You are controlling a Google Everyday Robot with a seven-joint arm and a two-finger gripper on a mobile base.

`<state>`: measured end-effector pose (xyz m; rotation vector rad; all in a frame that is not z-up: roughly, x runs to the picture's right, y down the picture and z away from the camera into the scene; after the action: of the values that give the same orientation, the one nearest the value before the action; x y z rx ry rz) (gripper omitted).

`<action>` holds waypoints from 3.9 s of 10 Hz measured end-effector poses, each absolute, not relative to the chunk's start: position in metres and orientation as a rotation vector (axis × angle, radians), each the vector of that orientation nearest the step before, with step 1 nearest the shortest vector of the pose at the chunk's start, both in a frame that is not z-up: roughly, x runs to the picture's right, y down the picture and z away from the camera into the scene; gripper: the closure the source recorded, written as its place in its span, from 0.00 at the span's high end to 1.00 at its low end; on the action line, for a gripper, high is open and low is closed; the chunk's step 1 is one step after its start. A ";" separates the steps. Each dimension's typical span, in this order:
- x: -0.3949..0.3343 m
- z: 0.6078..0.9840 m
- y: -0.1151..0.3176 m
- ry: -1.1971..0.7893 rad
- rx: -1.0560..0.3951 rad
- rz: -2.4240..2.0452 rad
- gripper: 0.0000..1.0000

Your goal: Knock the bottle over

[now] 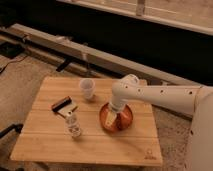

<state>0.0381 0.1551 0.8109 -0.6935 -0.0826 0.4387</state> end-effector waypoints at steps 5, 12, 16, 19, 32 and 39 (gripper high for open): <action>0.038 0.811 0.155 -0.083 -0.694 0.439 0.80; 0.038 0.811 0.155 -0.083 -0.694 0.439 0.80; 0.038 0.811 0.155 -0.083 -0.694 0.439 0.80; 0.038 0.811 0.155 -0.083 -0.694 0.439 0.80; -0.034 0.717 0.092 -0.242 -0.628 0.175 0.80; -0.121 0.701 0.140 -0.357 -0.676 -0.019 0.80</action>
<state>-0.1212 0.1401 0.7006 -0.6762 -0.3574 -0.0188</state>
